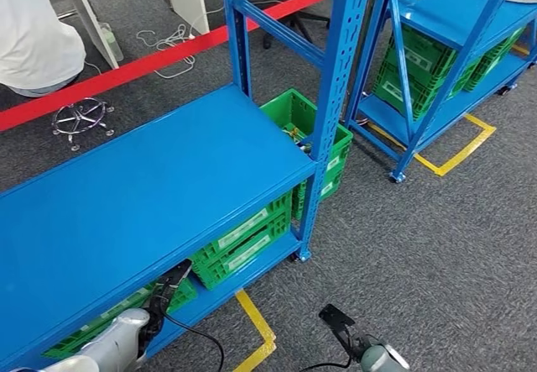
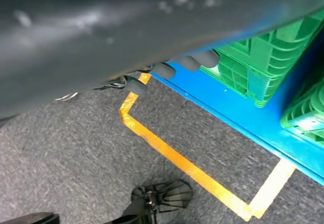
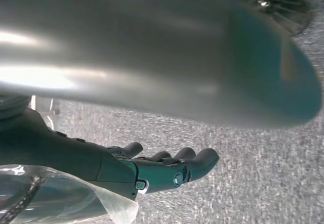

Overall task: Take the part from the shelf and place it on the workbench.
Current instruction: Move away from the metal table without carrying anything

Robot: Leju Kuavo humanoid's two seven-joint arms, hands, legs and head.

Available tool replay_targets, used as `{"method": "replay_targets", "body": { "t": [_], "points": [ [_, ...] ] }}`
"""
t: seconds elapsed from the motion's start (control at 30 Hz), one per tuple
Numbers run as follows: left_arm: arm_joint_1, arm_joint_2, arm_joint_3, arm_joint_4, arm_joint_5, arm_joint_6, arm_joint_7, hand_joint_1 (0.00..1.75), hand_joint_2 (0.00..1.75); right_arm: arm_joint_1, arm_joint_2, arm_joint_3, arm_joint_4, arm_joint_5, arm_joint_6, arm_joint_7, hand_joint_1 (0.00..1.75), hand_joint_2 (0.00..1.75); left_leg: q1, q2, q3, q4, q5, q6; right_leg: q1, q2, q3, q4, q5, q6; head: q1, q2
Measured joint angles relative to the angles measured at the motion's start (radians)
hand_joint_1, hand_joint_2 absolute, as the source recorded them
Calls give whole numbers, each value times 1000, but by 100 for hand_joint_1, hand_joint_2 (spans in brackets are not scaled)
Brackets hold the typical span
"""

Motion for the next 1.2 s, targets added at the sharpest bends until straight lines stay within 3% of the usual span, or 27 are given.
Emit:
{"method": "replay_targets", "body": {
  "t": [0.07,0.13,0.23,0.27,0.3,0.33,0.37,0.43,0.5,0.57,0.6,0.63,0.7,0.73,0.8,0.83,0.87,0.93,1.0,1.07,1.13,1.2],
  "points": [
    [0,3,-1,0,-7,-5,-1,0,0,-1,0,6,0,3,2,1,0,0,3,-6,-4,3,-1,-10,1,-13,1,-4,2,-10,0,0],
    [-2,6,-4,0,-14,-11,-1,0,0,-5,1,14,0,7,4,0,0,0,4,15,-22,42,-30,-20,-1,-29,5,-8,3,-24,-4,0],
    [-6,5,-10,0,-21,-17,-1,0,0,-7,1,23,0,11,4,0,0,0,7,46,-110,226,-117,-31,0,-60,7,-10,0,-35,-9,0],
    [-5,5,-11,0,-23,-18,-1,0,0,-7,1,25,1,11,4,0,0,0,8,48,-134,275,-130,-33,1,-71,8,-9,-2,-36,-9,0],
    [-4,5,-11,0,-23,-19,-1,0,0,-7,1,27,1,12,4,0,0,0,9,50,-142,289,-124,-34,1,-81,9,-9,-3,-37,-9,0],
    [-3,6,-11,0,-23,-19,-1,0,0,-8,1,29,1,12,4,0,0,0,9,54,-130,264,-98,-33,2,-92,12,-9,-5,-36,-9,0],
    [-4,6,-12,0,-24,-20,-1,0,0,-8,1,31,1,13,4,0,0,0,9,65,-101,206,-61,-30,2,-102,16,-9,-8,-34,-9,0],
    [-9,7,-14,0,-28,-24,-2,0,0,-10,2,34,1,14,5,-1,0,0,1,110,-35,71,-6,-20,7,-123,25,-8,-16,-27,-10,0],
    [-13,6,-18,0,-37,-30,-3,0,0,-13,2,38,1,15,6,-1,0,0,-7,136,-8,11,3,-10,14,-146,29,-8,-22,-18,-9,0],
    [-13,7,-23,0,-46,-37,-4,0,0,-19,4,43,1,16,7,-1,0,0,-6,118,-10,4,3,0,16,-166,30,-9,-28,-9,-8,0],
    [-13,8,-27,0,-52,-40,-4,0,0,-22,5,46,1,16,8,-1,0,0,-4,106,-9,1,5,4,14,-158,28,-4,-34,-4,-6,0],
    [-14,8,-31,0,-57,-45,-4,0,0,-26,5,48,1,17,8,-1,0,0,-1,94,-7,-1,7,10,12,-136,18,18,-49,1,-4,0],
    [-17,7,-40,0,-67,-54,-5,0,0,-28,5,52,2,17,10,-1,0,0,3,71,-7,-3,9,17,7,-75,-34,125,-100,7,2,0],
    [-18,5,-44,0,-71,-59,-6,0,0,-27,5,55,4,17,10,-1,0,0,3,57,-7,-3,9,19,6,-57,-72,194,-125,9,4,0],
    [-19,5,-52,0,-79,-66,-7,0,0,-25,5,60,8,17,12,-1,0,0,3,30,-7,-3,9,21,6,-47,-124,272,-134,11,4,0],
    [-19,5,-56,0,-83,-69,-7,0,0,-25,5,63,10,17,12,-1,0,0,3,16,-6,-2,9,20,6,-45,-127,260,-112,10,4,0],
    [-19,6,-60,0,-87,-73,-7,0,0,-26,5,66,10,17,12,-1,0,0,4,2,-4,-2,8,19,5,-38,-111,211,-75,9,4,0],
    [-21,6,-66,0,-95,-81,-8,0,0,-32,5,72,11,18,13,-1,0,0,4,-23,-4,2,5,13,-2,4,-54,80,-8,5,4,0],
    [-25,6,-71,0,-100,-85,-9,0,0,-36,5,76,13,20,15,-1,0,0,6,-47,-12,6,6,1,-6,37,-19,10,11,0,4,0],
    [-27,8,-74,0,-103,-87,-11,0,0,-37,6,82,14,22,17,-1,0,0,10,-68,-19,5,10,-12,-4,24,-14,5,8,-9,4,0],
    [-28,11,-76,0,-106,-89,-13,0,0,-43,8,89,15,23,19,-2,0,0,9,-39,-30,25,-5,-23,-4,2,-10,1,10,-22,0,0],
    [-32,12,-79,0,-107,-90,-13,0,0,-48,10,93,15,24,20,-4,0,0,7,24,-73,118,-56,-33,-3,-23,-6,-2,9,-33,-6,0]
  ]
}}
